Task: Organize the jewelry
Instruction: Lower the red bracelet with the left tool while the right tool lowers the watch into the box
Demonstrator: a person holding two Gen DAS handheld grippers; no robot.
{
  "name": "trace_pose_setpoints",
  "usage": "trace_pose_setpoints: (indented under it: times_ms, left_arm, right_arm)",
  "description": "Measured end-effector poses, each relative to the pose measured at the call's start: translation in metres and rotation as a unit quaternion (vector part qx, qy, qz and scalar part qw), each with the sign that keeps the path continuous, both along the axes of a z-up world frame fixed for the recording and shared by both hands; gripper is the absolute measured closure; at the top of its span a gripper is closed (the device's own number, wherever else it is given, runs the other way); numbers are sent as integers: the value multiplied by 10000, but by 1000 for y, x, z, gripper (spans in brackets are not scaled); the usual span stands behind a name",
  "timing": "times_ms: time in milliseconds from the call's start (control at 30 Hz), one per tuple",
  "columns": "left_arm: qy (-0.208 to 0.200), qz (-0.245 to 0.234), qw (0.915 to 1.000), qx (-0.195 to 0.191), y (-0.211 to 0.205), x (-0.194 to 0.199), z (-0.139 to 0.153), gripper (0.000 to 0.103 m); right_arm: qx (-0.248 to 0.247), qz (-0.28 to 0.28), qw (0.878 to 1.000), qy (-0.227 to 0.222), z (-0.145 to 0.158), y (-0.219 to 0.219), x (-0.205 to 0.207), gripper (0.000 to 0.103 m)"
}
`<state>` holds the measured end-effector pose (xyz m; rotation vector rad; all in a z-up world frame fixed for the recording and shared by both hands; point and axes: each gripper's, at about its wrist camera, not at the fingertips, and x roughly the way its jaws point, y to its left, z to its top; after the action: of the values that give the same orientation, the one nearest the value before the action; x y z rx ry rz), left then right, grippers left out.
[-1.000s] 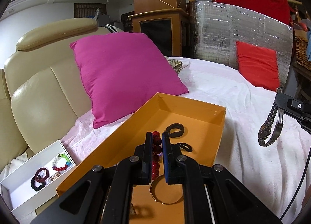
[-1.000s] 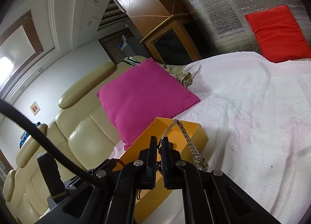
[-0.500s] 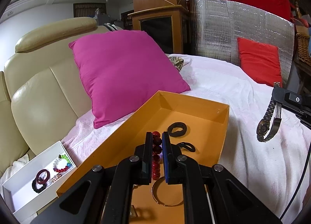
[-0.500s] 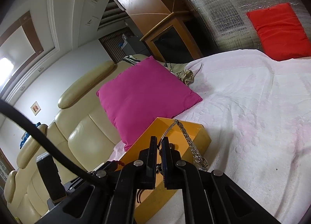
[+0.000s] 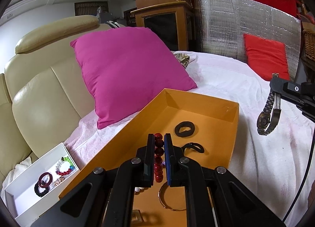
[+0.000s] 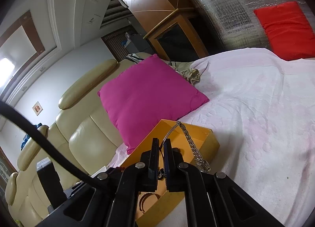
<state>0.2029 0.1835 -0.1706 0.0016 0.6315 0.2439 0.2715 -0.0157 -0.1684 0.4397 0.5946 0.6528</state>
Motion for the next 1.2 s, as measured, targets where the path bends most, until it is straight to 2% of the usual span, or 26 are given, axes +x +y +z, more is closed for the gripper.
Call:
trace_pose_setpoints:
  times_ms: [667, 1200]
  left_arm:
    - [219, 244, 9995, 19, 15, 14, -11, 94]
    - [312, 344, 9989, -19, 18, 26, -15, 94]
  right_arm:
    - [-53, 373, 9993, 26, -8, 43, 36, 97]
    - [-10, 253, 9993, 284, -24, 42, 63, 97]
